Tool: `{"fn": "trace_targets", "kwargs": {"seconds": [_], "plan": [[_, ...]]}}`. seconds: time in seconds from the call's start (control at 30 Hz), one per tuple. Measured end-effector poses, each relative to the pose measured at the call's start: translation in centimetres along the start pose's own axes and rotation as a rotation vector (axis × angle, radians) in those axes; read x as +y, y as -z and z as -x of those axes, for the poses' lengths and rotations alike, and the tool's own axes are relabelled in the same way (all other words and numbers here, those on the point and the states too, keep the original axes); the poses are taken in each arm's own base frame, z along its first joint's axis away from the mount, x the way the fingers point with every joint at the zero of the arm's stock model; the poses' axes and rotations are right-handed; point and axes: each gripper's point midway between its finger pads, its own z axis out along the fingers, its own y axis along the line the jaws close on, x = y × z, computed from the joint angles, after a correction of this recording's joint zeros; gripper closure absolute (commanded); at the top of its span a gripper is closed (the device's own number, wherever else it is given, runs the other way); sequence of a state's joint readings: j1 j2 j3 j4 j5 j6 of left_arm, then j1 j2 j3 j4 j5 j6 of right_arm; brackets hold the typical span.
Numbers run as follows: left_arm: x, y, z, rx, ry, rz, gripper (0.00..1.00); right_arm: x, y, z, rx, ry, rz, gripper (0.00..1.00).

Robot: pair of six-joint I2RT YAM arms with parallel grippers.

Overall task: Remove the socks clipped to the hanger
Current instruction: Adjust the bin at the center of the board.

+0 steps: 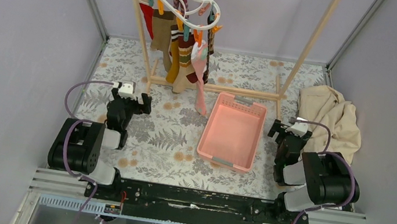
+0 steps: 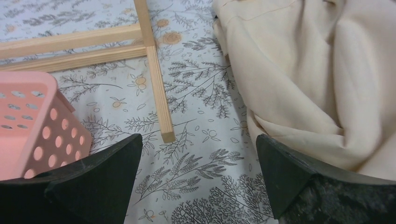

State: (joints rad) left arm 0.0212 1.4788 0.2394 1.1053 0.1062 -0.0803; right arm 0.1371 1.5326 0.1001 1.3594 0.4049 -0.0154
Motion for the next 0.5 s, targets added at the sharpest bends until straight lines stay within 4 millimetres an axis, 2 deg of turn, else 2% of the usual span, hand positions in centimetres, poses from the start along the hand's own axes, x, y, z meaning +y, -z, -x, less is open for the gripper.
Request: {"fn": "trace_targets", "kwargs": {"seconds": [0.1, 0.23, 0.4, 0.5], "plan": [[-1.4, -0.2, 0.6, -0.001, -0.032, -0.04, 0.01, -0.5, 0.8, 1.1, -0.043, -0.022, -0.01, 0.0], [-3.1, 0.1, 1.6, -0.007, -0.07, -0.087, 0.01, -0.7, 1.7, 4.3, -0.138, -0.067, -0.006, 0.0], [-3.4, 0.9, 2.6, -0.007, -0.067, -0.084, 0.01, -0.6, 2.7, 8.7, -0.223, -0.134, 0.021, 0.0], [-3.9, 1.4, 4.0, -0.028, -0.045, -0.087, 0.01, -0.3, 3.0, 11.2, -0.239, -0.158, 0.036, 0.0]]}}
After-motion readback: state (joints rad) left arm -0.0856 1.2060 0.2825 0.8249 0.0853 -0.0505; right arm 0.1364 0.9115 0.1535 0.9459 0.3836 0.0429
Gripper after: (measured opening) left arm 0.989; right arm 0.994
